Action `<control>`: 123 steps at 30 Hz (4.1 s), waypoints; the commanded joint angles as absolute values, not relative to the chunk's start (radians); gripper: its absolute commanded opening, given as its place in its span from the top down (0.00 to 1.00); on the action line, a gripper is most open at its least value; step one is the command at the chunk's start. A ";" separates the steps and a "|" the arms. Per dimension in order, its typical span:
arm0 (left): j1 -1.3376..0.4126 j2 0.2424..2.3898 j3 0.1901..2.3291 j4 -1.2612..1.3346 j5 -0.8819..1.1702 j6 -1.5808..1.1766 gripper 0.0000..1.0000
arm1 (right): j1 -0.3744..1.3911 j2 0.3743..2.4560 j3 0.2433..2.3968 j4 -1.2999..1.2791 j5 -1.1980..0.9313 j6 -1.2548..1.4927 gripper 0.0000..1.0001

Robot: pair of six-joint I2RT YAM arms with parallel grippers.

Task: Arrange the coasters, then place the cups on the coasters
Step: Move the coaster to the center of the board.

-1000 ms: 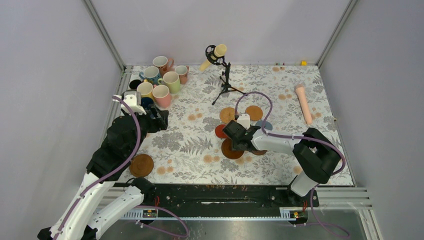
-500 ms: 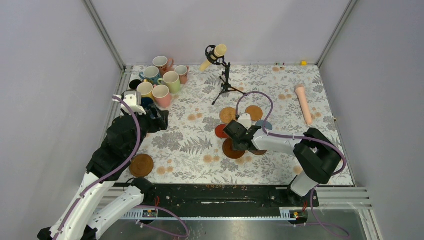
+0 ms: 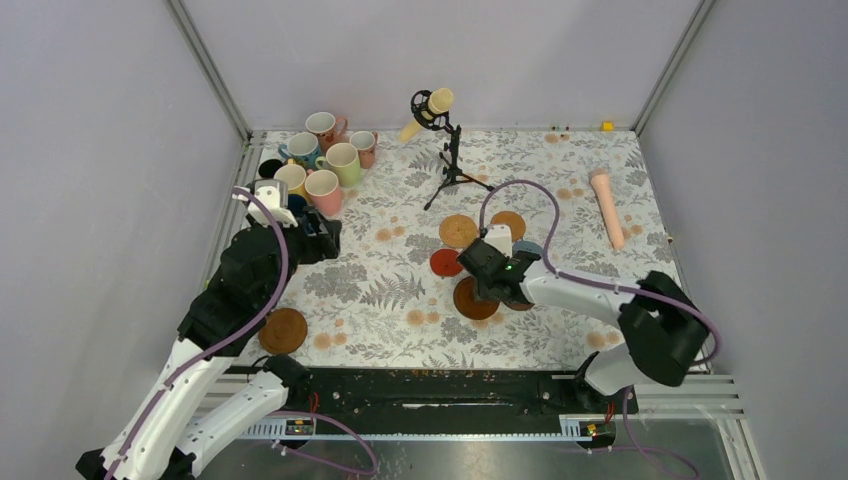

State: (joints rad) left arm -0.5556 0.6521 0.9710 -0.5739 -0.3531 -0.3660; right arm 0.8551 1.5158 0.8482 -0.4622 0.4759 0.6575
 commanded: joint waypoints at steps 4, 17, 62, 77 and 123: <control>-0.560 0.672 0.964 -0.523 -0.373 -0.365 0.25 | 0.845 1.333 0.851 -0.460 0.409 0.614 0.41; -0.542 0.696 0.897 -0.678 -0.660 -0.713 0.20 | 0.845 1.125 0.767 -0.411 0.316 0.632 0.36; -0.081 1.126 0.539 -0.669 -0.225 -1.058 0.28 | 0.845 0.747 0.692 -0.501 0.354 0.529 0.01; -0.120 1.054 0.512 -0.595 -0.023 -1.039 0.49 | 0.845 0.719 0.666 -0.484 0.335 0.526 0.01; -0.424 0.997 0.685 -0.733 -0.326 -0.892 0.50 | 0.845 0.653 0.663 -0.513 0.322 0.534 0.01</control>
